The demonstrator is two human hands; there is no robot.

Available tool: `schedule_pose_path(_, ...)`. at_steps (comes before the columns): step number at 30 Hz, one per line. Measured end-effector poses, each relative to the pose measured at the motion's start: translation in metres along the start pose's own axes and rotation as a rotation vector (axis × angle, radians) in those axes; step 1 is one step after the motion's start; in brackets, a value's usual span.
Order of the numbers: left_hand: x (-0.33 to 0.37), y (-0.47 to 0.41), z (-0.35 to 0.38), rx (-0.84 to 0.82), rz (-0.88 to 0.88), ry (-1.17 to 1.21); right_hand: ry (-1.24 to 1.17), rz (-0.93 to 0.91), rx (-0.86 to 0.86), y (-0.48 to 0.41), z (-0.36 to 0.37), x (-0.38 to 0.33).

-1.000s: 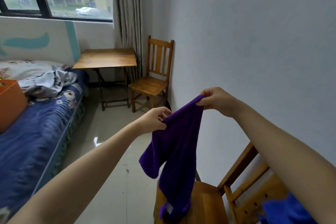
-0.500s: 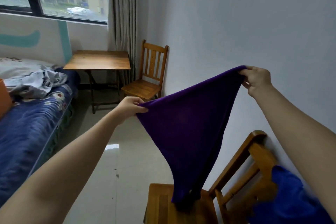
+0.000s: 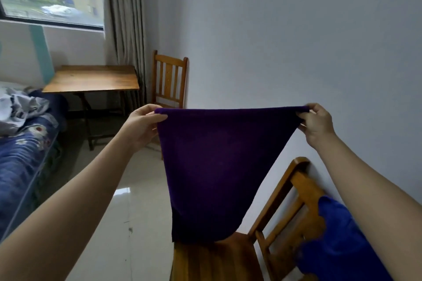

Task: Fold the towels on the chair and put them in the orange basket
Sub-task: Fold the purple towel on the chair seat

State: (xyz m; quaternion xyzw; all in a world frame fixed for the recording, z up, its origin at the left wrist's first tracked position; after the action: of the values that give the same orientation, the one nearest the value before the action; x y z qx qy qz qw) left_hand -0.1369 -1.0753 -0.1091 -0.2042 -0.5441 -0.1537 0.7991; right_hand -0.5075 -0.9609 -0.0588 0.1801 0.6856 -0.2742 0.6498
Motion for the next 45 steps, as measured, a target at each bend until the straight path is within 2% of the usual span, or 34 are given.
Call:
schedule_pose_path(5, -0.04, 0.039, -0.002, 0.019, -0.114, -0.164, 0.054, 0.107, -0.03, 0.04, -0.026, 0.044)
schedule_pose_path(10, -0.072, 0.088, 0.008, 0.035, -0.232, -0.161, 0.074, 0.217, -0.041, 0.076, -0.048, 0.082)
schedule_pose_path(14, -0.099, 0.136, 0.024, 0.073, -0.31, -0.137, 0.213, 0.274, -0.043, 0.11, -0.076, 0.109)
schedule_pose_path(21, -0.156, 0.222, 0.044, 0.174, -0.462, -0.154, 0.386, 0.386, -0.108, 0.184, -0.122, 0.164)
schedule_pose_path(27, -0.207, 0.269, 0.047, 0.238, -0.608, -0.171, 0.495, 0.465, -0.206, 0.232, -0.125, 0.21)
schedule_pose_path(31, -0.24, 0.275, 0.051, 0.312, -0.698, -0.22, 0.543, 0.546, -0.308, 0.251, -0.112, 0.251)
schedule_pose_path(40, -0.325, 0.228, 0.032, 0.43, -0.852, -0.198, 0.577, 0.693, -0.318, 0.222, -0.069, 0.341)
schedule_pose_path(45, -0.39, 0.204, 0.0, 0.514, -0.962, -0.269, 0.612, 0.808, -0.315, 0.208, -0.044, 0.426)
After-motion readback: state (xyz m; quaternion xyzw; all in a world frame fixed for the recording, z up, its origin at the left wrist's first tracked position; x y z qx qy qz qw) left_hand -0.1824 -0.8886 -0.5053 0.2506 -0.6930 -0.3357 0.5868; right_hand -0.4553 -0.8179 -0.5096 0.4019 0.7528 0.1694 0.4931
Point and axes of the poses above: each hand's wrist, its own y-axis away from the middle knuckle, its own z-axis out of the palm, x = y × z, the point moved 4 cm from there along -y, towards the middle knuckle, and after that the axes turned 6 degrees about -x, right-handed, at the moved point
